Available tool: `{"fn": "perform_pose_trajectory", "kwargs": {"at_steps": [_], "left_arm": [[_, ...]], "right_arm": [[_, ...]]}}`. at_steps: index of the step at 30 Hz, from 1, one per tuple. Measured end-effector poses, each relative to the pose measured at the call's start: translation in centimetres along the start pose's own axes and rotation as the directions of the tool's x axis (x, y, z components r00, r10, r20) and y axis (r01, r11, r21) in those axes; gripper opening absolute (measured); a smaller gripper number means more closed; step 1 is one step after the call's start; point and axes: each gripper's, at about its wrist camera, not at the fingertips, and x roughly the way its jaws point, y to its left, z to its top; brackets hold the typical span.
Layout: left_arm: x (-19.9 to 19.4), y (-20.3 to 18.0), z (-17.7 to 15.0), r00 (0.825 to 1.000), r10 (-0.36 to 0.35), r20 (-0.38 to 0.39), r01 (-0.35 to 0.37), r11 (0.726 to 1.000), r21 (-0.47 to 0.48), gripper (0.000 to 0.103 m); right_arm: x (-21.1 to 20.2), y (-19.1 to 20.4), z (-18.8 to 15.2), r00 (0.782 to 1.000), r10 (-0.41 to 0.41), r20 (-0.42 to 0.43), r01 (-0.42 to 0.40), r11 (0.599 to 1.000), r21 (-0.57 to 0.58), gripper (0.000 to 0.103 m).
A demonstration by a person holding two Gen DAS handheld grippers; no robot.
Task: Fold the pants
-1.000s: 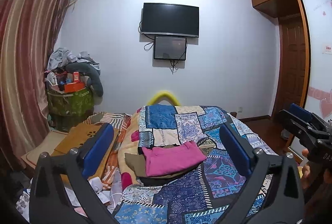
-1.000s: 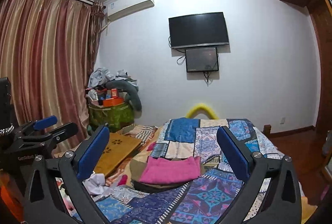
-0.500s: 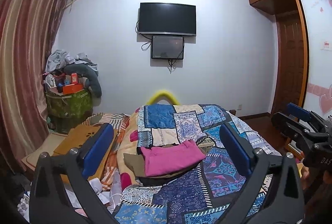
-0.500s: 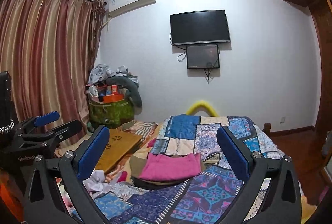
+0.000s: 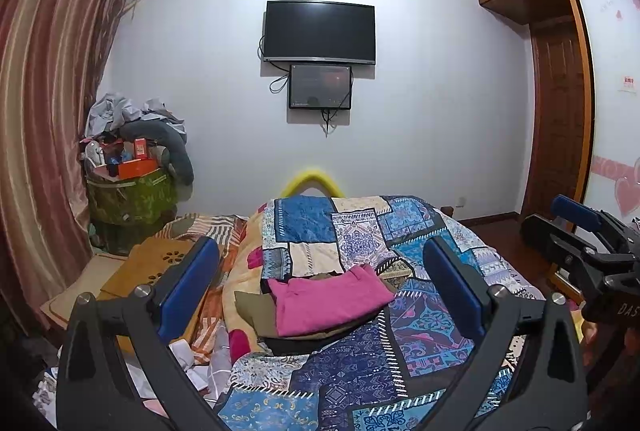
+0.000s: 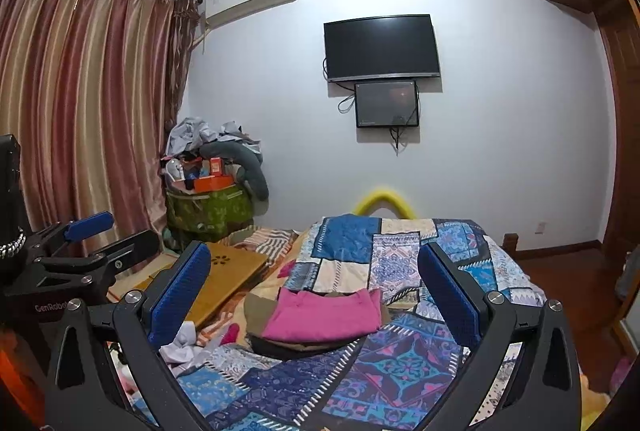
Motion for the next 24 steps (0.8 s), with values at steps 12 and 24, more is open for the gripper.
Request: {"fn": "perform_pose_trajectory", "kwargs": {"at_steps": [12, 24], "left_arm": [[0.09, 0.47, 0.09, 1.000, -0.008, -0.004, 0.008, 1.000, -0.008, 0.103], [0.17, 0.32, 0.14, 1.000, -0.014, -0.004, 0.014, 1.000, -0.005, 0.103]], "right_arm": [[-0.02, -0.05, 0.10, 1.000, -0.004, -0.004, 0.004, 1.000, 0.005, 0.103], [-0.05, -0.21, 0.09, 1.000, -0.003, -0.004, 0.004, 1.000, 0.006, 0.103]]}}
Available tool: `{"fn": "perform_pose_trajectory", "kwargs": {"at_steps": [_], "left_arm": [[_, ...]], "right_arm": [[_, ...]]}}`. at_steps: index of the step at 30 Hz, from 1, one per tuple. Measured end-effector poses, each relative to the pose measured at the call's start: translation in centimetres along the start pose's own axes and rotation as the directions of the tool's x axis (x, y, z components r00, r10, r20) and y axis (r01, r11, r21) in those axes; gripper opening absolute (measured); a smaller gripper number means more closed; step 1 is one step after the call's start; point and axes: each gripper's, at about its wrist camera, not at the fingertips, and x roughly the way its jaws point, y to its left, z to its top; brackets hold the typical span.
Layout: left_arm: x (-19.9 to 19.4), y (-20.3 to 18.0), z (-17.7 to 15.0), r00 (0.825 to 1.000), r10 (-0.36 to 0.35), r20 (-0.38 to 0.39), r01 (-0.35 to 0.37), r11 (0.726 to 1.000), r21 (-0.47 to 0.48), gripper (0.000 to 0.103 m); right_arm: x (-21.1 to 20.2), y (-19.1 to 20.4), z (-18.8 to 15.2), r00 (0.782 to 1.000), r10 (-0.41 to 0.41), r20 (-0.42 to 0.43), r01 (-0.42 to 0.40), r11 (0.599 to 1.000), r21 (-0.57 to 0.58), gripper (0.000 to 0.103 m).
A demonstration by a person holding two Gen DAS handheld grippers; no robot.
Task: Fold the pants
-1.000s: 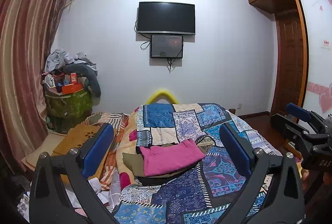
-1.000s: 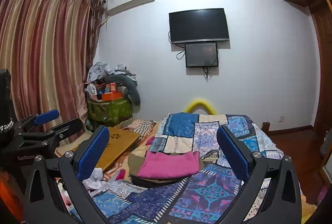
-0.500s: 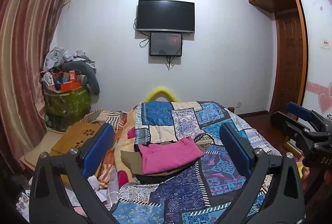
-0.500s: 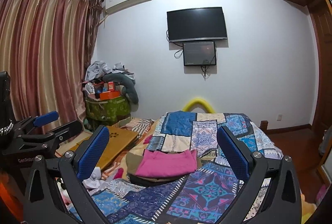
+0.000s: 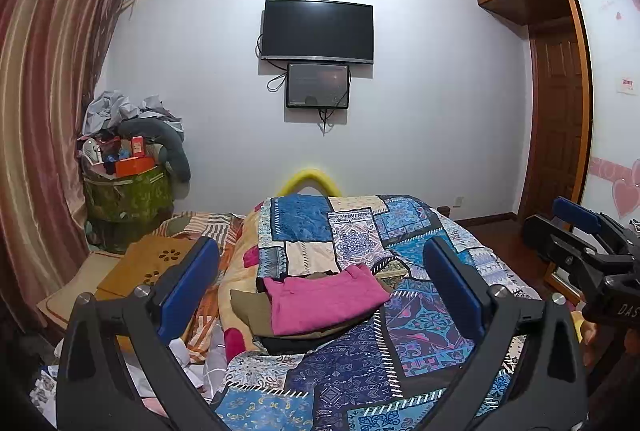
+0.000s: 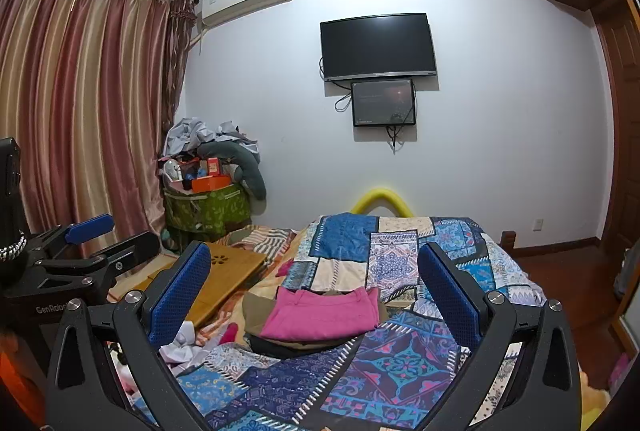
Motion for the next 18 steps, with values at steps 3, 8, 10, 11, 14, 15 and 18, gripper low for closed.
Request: {"fn": "perform_pose_trajectory", "kwargs": {"at_steps": [3, 8, 10, 11, 14, 15, 18], "left_arm": [[0.01, 0.00, -0.02, 1.000, -0.002, 0.000, 0.002, 1.000, -0.001, 0.103], [0.00, -0.18, -0.01, 1.000, -0.009, 0.005, 0.009, 1.000, 0.000, 0.103], [-0.01, -0.24, -0.05, 1.000, -0.013, 0.003, 0.013, 1.000, -0.001, 0.103], [0.02, -0.24, -0.07, 1.000, -0.015, 0.002, 0.015, 1.000, -0.002, 0.103], [0.12, -0.17, -0.12, 1.000, -0.027, -0.008, 0.027, 1.000, -0.008, 0.103], [0.17, -0.20, -0.16, 0.999, -0.030, -0.011, 0.030, 1.000, -0.009, 0.103], [0.21, -0.27, -0.13, 0.999, -0.029, -0.013, 0.029, 1.000, -0.009, 0.103]], "right_arm": [[-0.01, -0.05, -0.03, 1.000, -0.002, 0.000, 0.002, 1.000, 0.000, 0.103], [0.01, -0.08, 0.05, 1.000, -0.003, -0.002, 0.003, 1.000, 0.000, 0.103], [-0.03, -0.17, -0.02, 1.000, -0.004, -0.001, 0.004, 1.000, 0.001, 0.103], [-0.03, -0.17, -0.01, 1.000, -0.004, -0.001, 0.004, 1.000, 0.001, 0.103], [-0.01, -0.17, 0.00, 1.000, -0.007, -0.002, 0.007, 1.000, -0.001, 0.103], [0.03, -0.18, 0.03, 1.000, -0.010, -0.003, 0.009, 1.000, -0.004, 0.103], [0.09, -0.26, 0.05, 1.000, -0.011, -0.004, 0.011, 1.000, -0.005, 0.103]]}}
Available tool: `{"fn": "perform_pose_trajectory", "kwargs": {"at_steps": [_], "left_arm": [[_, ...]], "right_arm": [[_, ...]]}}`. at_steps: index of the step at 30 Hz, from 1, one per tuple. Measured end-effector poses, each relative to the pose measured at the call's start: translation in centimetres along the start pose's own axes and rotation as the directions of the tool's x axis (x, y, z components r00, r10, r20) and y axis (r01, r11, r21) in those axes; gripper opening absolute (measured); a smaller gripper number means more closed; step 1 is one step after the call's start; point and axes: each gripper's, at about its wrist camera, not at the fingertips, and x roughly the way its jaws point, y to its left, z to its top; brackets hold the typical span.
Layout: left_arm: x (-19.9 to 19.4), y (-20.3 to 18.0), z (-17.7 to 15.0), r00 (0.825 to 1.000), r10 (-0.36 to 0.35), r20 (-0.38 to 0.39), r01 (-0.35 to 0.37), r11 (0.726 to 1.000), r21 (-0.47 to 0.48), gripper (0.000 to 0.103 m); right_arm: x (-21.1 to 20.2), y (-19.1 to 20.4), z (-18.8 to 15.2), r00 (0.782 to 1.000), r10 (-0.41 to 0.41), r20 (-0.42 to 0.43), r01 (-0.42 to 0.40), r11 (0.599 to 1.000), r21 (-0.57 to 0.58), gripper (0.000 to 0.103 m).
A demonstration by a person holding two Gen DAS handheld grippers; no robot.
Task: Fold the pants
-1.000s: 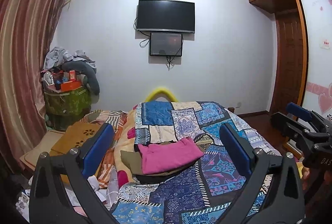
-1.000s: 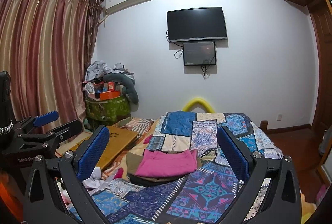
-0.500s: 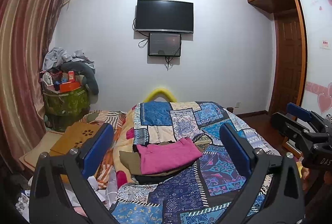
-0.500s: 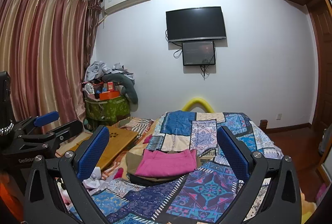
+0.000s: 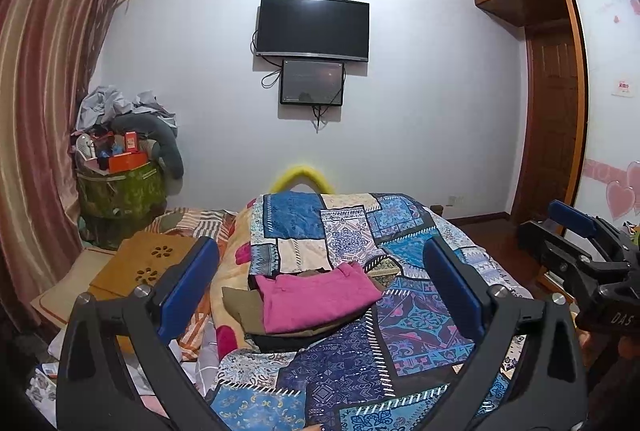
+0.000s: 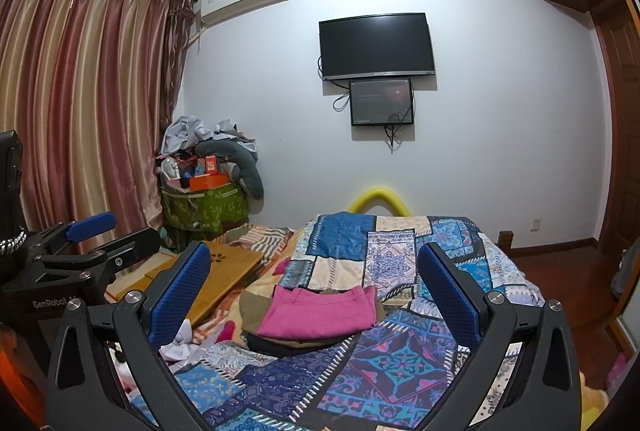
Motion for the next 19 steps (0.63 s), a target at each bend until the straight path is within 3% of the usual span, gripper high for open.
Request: {"fn": "perform_pose_trajectory", "kwargs": {"at_steps": [19], "left_arm": [[1.3, 0.0, -0.6, 0.999, -0.012, -0.031, 0.012, 1.000, -0.008, 0.103]], "right_arm": [[0.5, -0.3, -0.8, 1.000, -0.005, -0.020, 0.005, 1.000, 0.014, 0.103]]}}
